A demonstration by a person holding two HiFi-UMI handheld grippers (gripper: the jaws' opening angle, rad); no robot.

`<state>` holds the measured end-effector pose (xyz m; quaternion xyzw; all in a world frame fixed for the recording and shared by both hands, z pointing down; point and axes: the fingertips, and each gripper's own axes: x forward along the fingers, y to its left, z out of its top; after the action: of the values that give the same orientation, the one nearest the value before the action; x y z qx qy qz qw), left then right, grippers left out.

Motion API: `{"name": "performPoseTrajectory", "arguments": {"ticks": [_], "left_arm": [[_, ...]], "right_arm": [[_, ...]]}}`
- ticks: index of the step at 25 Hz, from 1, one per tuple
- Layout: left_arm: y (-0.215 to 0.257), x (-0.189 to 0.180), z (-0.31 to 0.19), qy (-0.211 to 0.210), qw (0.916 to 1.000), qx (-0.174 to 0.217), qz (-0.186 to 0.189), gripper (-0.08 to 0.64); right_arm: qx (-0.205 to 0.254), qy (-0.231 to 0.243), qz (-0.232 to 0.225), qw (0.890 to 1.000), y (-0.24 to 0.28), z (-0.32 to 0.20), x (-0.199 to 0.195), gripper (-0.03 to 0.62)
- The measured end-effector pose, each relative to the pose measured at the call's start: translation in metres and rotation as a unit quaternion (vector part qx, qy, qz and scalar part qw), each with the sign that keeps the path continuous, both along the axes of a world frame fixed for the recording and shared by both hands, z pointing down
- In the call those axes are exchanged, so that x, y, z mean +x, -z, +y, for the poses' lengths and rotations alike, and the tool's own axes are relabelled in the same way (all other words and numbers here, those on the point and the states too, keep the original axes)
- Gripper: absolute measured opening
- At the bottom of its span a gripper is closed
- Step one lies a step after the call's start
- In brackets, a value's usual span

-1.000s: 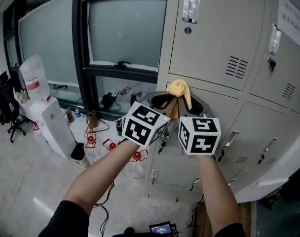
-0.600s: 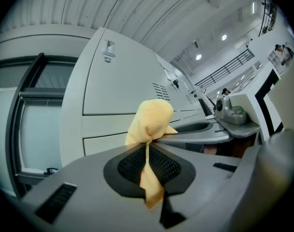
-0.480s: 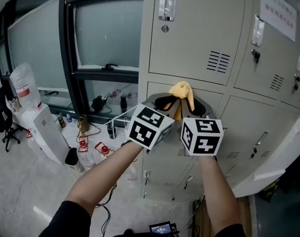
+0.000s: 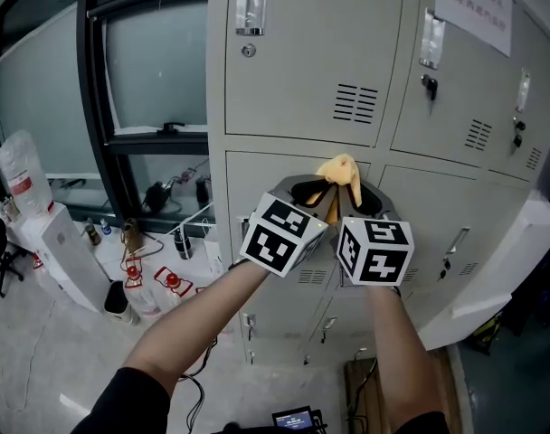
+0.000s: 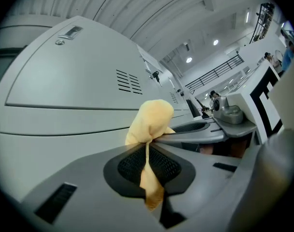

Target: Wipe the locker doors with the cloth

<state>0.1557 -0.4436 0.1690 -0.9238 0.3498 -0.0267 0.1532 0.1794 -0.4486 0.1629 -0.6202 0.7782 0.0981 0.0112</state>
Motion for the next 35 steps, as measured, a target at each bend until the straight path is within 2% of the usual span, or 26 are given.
{"name": "performPoseTrajectory", "arguments": {"ticks": [9,20,28,35], "left_arm": [[-0.006,0.047,0.002,-0.026,0.9996,-0.003,-0.007,0.034],[-0.007,0.053,0.005,-0.031,0.9995,-0.004,-0.004,0.034],[0.009,0.019,0.019,-0.029,0.9991,0.014,0.027,0.034],[0.015,-0.051,0.026,0.014,0.9989,0.029,0.034,0.034]], "right_arm": [[-0.009,-0.023,-0.012,1.0,-0.007,0.001,0.048,0.072],[-0.006,-0.013,-0.027,1.0,-0.008,0.004,0.053,0.072],[0.021,0.039,-0.044,0.998,0.005,0.021,0.017,0.071],[0.02,0.107,-0.05,0.993,0.012,0.025,-0.054,0.071]]}}
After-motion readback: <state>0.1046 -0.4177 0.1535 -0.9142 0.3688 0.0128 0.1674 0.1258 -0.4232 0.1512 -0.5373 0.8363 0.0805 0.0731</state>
